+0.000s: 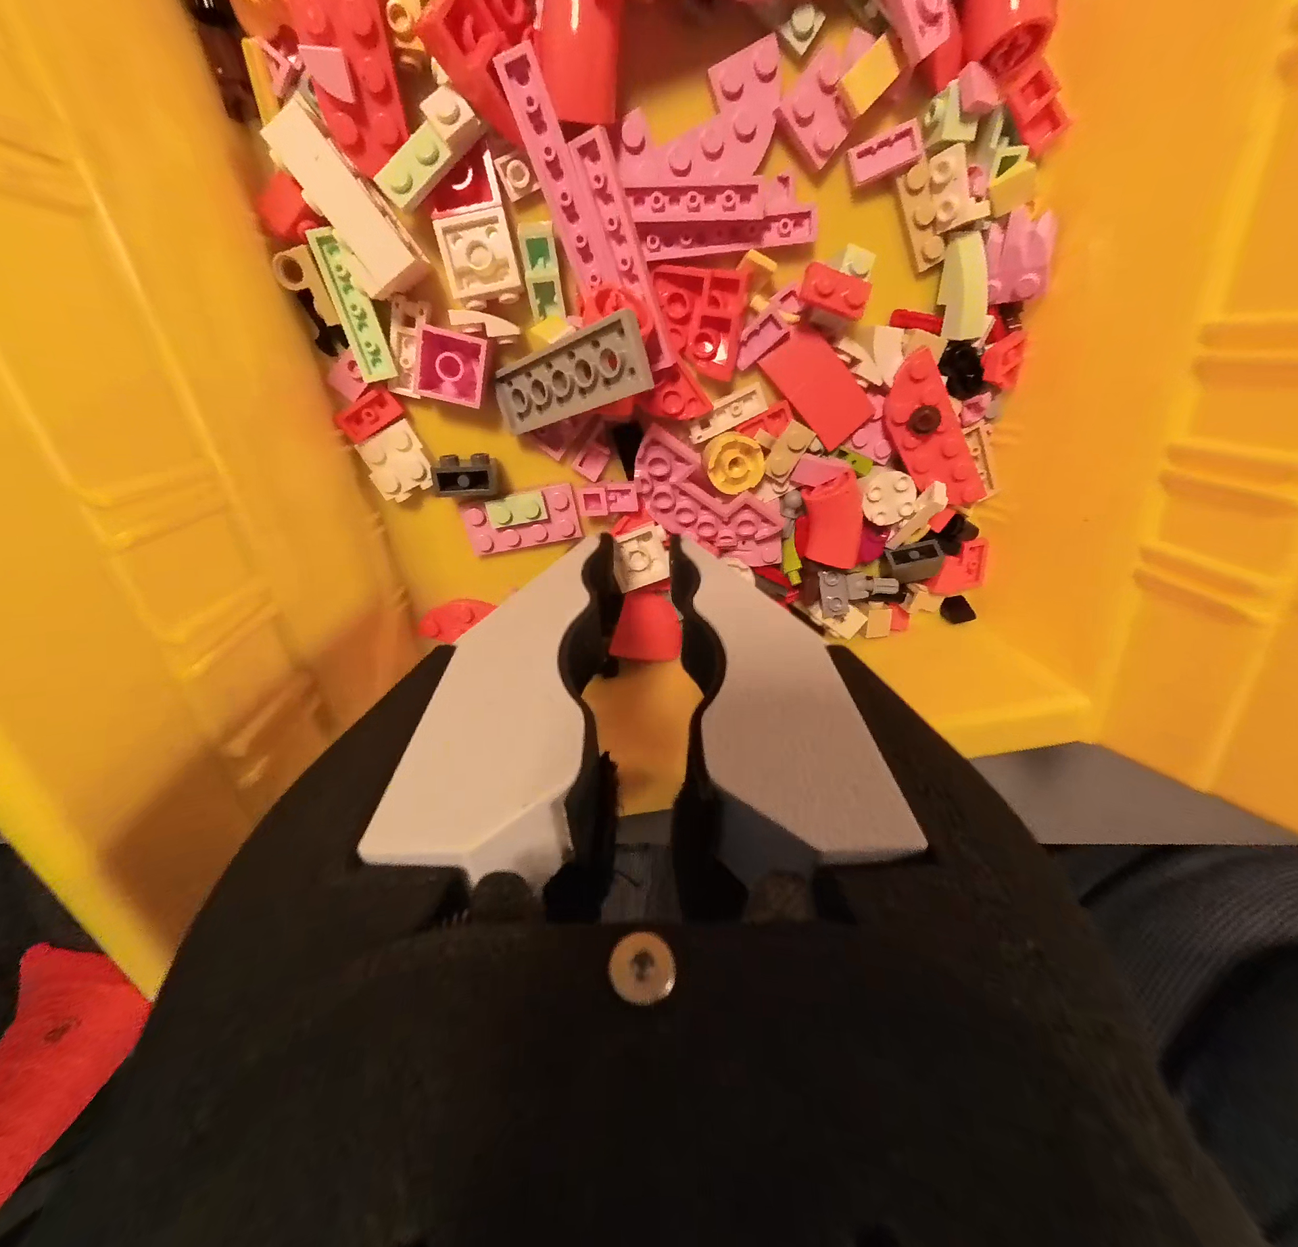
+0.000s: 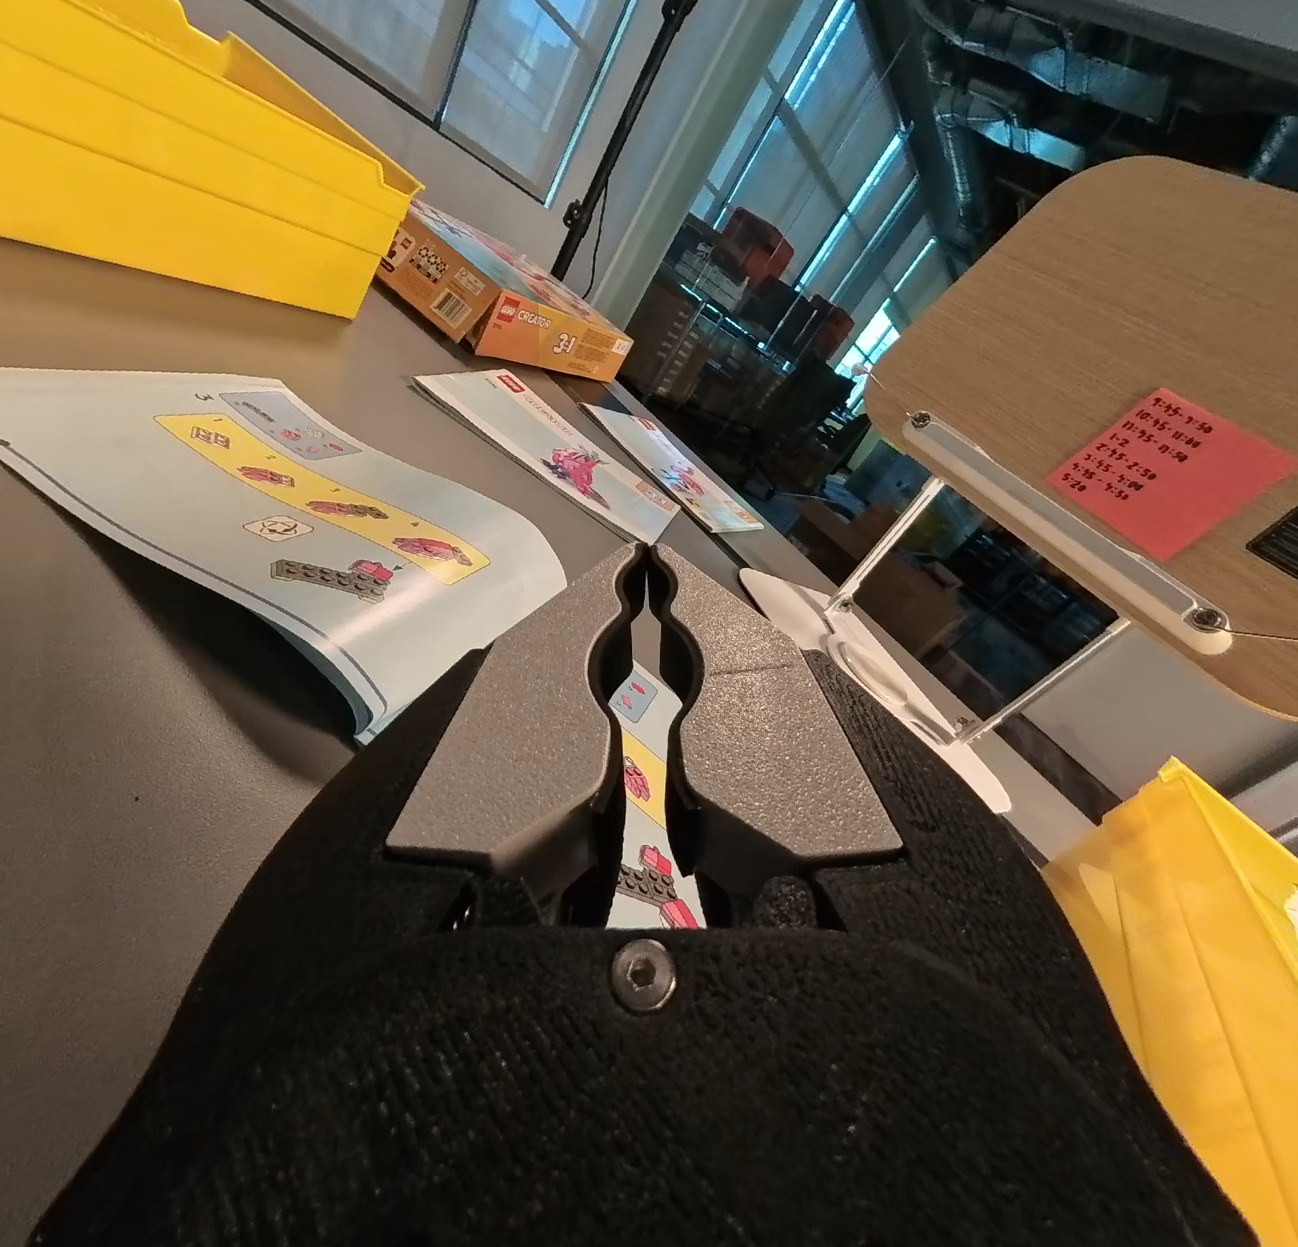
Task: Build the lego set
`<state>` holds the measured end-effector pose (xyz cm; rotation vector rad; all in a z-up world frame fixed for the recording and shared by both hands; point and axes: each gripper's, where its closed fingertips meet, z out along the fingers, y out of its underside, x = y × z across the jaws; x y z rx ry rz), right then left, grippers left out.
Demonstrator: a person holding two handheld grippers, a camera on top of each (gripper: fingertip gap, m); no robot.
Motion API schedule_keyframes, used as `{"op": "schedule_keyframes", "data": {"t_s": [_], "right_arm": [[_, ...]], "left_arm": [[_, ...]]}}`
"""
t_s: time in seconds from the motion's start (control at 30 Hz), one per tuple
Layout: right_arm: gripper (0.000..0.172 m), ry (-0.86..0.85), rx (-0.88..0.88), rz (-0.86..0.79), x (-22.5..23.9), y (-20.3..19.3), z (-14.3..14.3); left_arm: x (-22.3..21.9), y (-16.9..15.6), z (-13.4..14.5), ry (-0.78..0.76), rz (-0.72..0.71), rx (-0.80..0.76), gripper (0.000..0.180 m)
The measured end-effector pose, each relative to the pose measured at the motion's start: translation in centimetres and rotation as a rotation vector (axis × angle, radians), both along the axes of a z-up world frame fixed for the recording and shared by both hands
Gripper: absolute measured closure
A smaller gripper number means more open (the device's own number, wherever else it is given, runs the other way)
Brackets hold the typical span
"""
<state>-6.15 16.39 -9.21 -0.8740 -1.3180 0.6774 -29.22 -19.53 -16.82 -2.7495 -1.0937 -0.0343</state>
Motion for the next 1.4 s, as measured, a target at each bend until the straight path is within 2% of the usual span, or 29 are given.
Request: {"op": "schedule_keyframes", "data": {"t_s": [0.73, 1.1, 1.3, 1.4], "right_arm": [[0.172, -0.007, 0.01, 0.002, -0.1, -0.1, -0.1], [0.172, -0.007, 0.01, 0.004, -0.1, -0.1, -0.1], [0.172, -0.009, 0.014, 0.005, -0.1, -0.2, -0.1], [0.172, -0.017, 0.022, -0.002, -0.2, -0.2, -0.2]], "left_arm": [[-0.3, -0.8, -0.4, -0.023, 0.014, -0.02, 0.163], [-2.8, -1.3, -0.3, 0.118, 0.008, -0.083, 0.164], [-4.5, 1.2, 2.0, 0.276, -0.032, 0.035, 0.149], [-5.5, 4.9, 4.0, 0.34, -0.056, 0.2, 0.148]]}}
